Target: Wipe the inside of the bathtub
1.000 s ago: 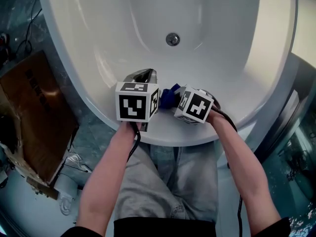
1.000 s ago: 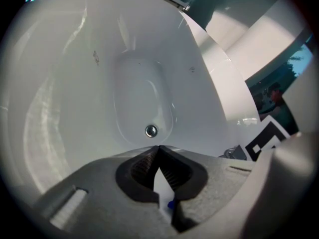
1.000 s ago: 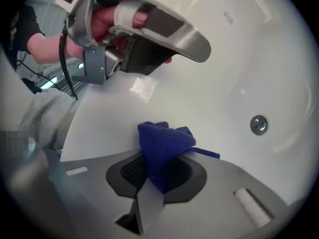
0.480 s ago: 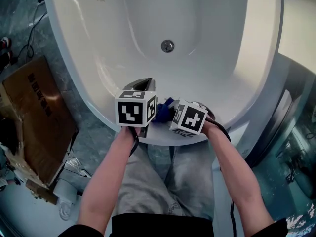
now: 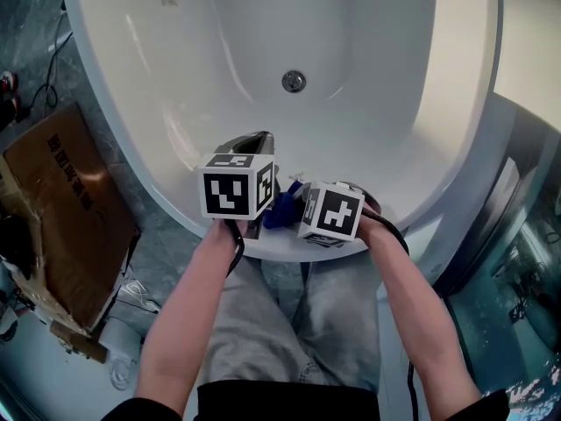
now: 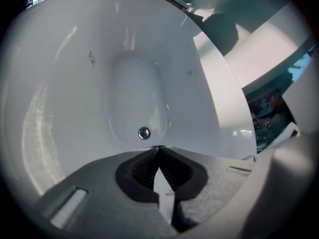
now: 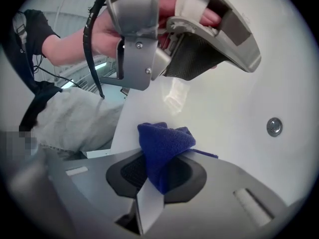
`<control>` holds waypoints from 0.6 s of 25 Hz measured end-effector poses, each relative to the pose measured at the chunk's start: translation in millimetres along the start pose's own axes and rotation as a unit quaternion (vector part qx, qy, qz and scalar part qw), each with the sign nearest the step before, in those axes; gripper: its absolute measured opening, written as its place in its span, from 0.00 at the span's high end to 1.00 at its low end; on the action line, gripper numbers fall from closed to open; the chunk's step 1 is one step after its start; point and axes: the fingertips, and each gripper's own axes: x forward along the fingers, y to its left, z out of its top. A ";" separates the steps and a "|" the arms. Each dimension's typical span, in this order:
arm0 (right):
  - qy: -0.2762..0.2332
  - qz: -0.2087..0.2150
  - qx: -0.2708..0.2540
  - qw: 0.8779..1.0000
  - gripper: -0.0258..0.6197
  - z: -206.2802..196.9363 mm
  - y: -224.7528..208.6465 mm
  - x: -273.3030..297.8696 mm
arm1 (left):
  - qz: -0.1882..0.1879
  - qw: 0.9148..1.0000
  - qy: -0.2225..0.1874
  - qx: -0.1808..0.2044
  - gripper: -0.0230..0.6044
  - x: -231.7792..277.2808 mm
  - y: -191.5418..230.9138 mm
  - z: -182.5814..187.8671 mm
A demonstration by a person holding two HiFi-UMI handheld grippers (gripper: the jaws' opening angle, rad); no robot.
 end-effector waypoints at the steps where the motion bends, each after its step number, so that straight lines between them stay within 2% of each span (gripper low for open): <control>1: -0.006 -0.003 0.000 1.000 0.86 1.6 -5.0 -2.4 | 0.000 1.000 -0.001 -0.003 0.96 0.9 0.9 2.5; 8: -0.012 -0.074 -0.005 0.997 0.86 7.2 -69.2 -35.8 | 0.000 1.000 -0.010 -0.007 0.96 6.9 4.5 25.9; 11: -0.010 -0.117 0.000 0.993 0.86 6.8 -130.8 -49.5 | 0.003 1.000 -0.019 -0.004 0.96 27.2 11.2 41.4; 15: 0.005 -0.131 0.041 0.991 0.86 -10.6 -203.2 -47.8 | 0.005 1.000 -0.014 -0.011 0.96 66.6 21.2 40.8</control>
